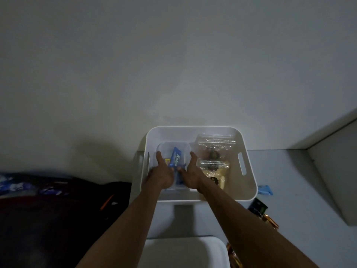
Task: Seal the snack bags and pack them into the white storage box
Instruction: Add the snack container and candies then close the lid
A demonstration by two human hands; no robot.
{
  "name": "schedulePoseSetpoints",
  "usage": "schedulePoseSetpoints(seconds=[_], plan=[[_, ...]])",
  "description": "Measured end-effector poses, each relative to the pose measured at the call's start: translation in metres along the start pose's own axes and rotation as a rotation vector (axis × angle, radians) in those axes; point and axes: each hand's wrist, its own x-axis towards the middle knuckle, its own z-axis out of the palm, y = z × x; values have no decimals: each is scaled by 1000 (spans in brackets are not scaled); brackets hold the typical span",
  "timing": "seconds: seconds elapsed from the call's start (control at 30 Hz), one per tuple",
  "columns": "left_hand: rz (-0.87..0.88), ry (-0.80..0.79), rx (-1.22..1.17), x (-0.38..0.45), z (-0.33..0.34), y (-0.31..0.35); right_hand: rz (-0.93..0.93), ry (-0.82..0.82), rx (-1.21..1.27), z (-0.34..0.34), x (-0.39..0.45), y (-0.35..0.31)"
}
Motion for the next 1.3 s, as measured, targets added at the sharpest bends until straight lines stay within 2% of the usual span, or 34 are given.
schedulePoseSetpoints(seconds=[0.2,0.3,0.37,0.47,0.7,0.8,0.9,0.97,1.0,1.13,1.3], plan=[[8,91,112,-8,4,9,-39,15,-35,-6,26,26],[31,157,117,-26,1,25,-47,33,-94,-20,-33,-23],[72,226,109,-41,-5,35,-48,34,-152,-34,-52,-33],[157,337,51,-69,-11,52,-95,146,-197,-62,-71,-42],[338,564,-113,-160,27,101,-216,288,59,-154,-150,-17],[462,706,-191,-184,73,108,-266,367,139,-193,-186,27],[528,800,-228,-210,137,106,-336,491,47,-217,-221,89],[569,833,-207,-222,190,93,-349,513,-4,-217,-239,140],[574,826,-199,-226,218,83,-355,508,-51,-212,-247,167],[361,671,-110,-233,307,41,-392,350,-331,-171,-278,269],[368,539,136,-204,341,-6,-408,273,-546,-101,-292,346]])
